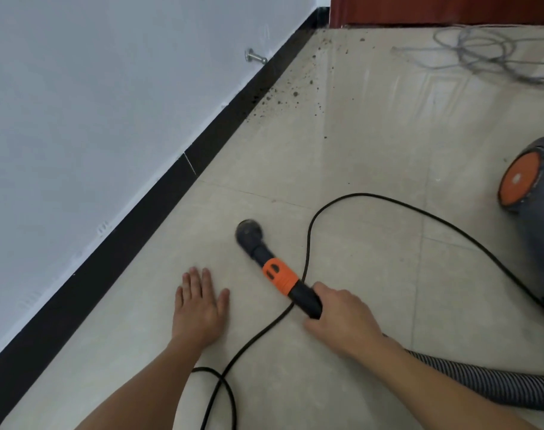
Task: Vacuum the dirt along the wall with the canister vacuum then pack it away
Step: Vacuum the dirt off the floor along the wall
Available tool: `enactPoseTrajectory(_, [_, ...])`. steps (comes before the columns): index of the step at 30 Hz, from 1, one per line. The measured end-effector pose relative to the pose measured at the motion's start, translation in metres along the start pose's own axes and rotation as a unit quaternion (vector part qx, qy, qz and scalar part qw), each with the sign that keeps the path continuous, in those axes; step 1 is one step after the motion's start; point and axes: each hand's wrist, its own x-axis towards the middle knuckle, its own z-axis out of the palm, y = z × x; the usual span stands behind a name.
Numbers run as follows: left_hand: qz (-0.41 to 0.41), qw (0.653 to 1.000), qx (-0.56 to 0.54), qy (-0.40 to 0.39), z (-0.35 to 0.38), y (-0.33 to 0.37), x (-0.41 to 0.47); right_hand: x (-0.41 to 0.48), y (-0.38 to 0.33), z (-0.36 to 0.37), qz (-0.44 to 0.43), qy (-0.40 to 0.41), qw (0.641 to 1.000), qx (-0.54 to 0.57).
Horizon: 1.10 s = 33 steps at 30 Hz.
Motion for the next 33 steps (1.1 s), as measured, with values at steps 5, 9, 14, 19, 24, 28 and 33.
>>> enactPoseTrajectory(5, [0.021, 0.999, 0.02, -0.023, -0.006, -0.007, -0.004, -0.032, 0.0, 0.009, -0.038, -0.037, 0.999, -0.001])
enactPoseTrajectory(9, [0.019, 0.999, 0.027, -0.031, -0.007, -0.007, -0.003, -0.055, 0.028, -0.005, 0.053, 0.001, 0.999, 0.004])
enactPoseTrajectory(14, [0.016, 0.999, 0.023, -0.045, -0.007, -0.007, -0.003, -0.075, 0.074, -0.028, 0.159, 0.071, 0.985, 0.006])
enactPoseTrajectory(19, [-0.01, 0.999, 0.005, -0.05, -0.007, 0.006, -0.005, -0.082, 0.07, -0.019, 0.1, 0.025, 0.995, 0.0])
enactPoseTrajectory(24, [-0.026, 0.998, 0.001, -0.065, -0.008, 0.01, 0.001, -0.047, 0.04, -0.007, 0.01, 0.008, 0.999, -0.043])
enactPoseTrajectory(28, [-0.027, 0.998, 0.001, -0.058, -0.009, 0.008, 0.002, -0.002, 0.057, -0.029, 0.063, 0.081, 0.995, -0.02])
enactPoseTrajectory(33, [-0.046, 0.999, -0.001, -0.018, -0.005, 0.016, 0.004, 0.025, 0.105, -0.069, 0.154, 0.212, 0.965, -0.004])
